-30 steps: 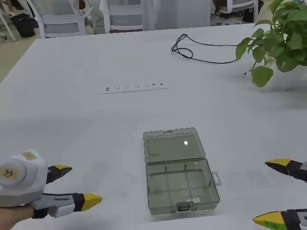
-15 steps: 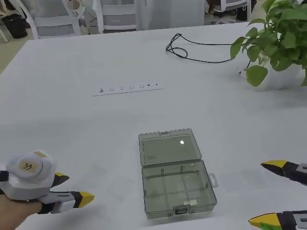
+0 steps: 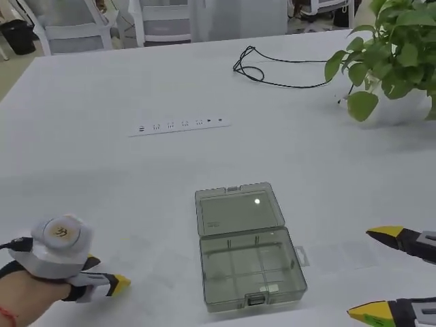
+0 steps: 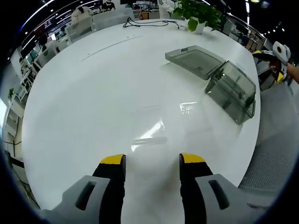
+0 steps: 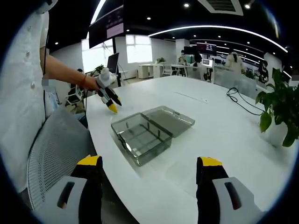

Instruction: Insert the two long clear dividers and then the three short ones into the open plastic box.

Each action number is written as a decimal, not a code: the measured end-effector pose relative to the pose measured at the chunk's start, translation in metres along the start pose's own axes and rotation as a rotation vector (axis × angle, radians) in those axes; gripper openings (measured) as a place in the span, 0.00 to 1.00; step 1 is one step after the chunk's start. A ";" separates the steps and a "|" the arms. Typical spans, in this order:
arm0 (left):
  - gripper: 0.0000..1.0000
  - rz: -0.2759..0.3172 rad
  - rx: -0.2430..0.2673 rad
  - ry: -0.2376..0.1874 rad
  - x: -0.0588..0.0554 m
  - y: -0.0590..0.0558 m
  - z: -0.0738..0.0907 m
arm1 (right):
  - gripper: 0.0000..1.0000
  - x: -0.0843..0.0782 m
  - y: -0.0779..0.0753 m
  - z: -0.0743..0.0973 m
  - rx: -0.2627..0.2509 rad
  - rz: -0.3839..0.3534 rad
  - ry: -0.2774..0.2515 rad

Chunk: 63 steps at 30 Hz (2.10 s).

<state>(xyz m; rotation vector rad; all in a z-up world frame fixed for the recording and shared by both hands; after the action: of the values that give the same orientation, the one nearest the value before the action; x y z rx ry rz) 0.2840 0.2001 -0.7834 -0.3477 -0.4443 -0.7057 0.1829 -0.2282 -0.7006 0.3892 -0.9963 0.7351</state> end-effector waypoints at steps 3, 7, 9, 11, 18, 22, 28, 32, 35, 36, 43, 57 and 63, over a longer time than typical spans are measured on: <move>0.45 0.004 -0.003 0.011 0.000 0.003 -0.004 | 0.83 0.000 0.001 0.000 -0.001 -0.002 -0.002; 0.45 0.001 0.003 0.032 -0.002 0.001 -0.006 | 0.83 0.001 0.001 0.000 -0.002 -0.004 -0.005; 0.44 -0.012 0.015 0.040 -0.003 0.002 -0.007 | 0.83 0.002 0.001 0.000 -0.003 -0.004 -0.008; 0.43 -0.005 0.016 0.038 -0.003 0.003 -0.007 | 0.83 0.002 0.002 0.000 -0.003 -0.004 -0.009; 0.42 0.016 0.026 0.059 0.001 0.002 -0.007 | 0.82 0.005 0.004 -0.002 0.001 -0.005 -0.018; 0.38 0.035 0.032 0.076 0.002 0.003 -0.007 | 0.81 0.007 0.005 -0.003 0.003 -0.008 -0.025; 0.34 0.046 0.033 0.114 0.005 0.005 -0.007 | 0.81 0.010 0.007 -0.003 0.005 -0.008 -0.033; 0.32 0.056 0.034 0.142 0.008 0.008 -0.008 | 0.81 0.011 0.008 -0.003 0.005 -0.011 -0.038; 0.32 0.058 0.034 0.167 0.009 0.006 -0.009 | 0.81 0.012 0.010 -0.004 0.008 -0.009 -0.038; 0.32 0.059 0.034 0.171 0.009 0.006 -0.009 | 0.81 0.012 0.010 -0.005 0.010 -0.011 -0.040; 0.32 0.060 0.024 0.173 0.008 0.004 -0.006 | 0.79 0.016 0.013 -0.005 0.018 -0.016 -0.044; 0.30 0.209 -0.038 0.035 0.001 -0.009 0.002 | 0.71 0.029 0.019 -0.008 0.034 -0.051 -0.052; 0.30 0.260 -0.064 -0.073 0.006 -0.021 0.016 | 0.66 0.047 0.023 -0.012 0.042 -0.075 -0.077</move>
<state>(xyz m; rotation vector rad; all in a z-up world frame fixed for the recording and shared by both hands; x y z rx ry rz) 0.2696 0.1892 -0.7638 -0.4829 -0.4365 -0.4552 0.1901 -0.1866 -0.6666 0.4922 -1.0347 0.6780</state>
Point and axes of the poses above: the centre of the closed fingertips' face, and the gripper's own axes: z roughly backward along the fingers, y roughly to its left, x roughly out of its top, the point moved 7 cm from there along z, roughly backward along the fingers, and after that the axes turned 9 degrees about -x, right-handed, at the moved point
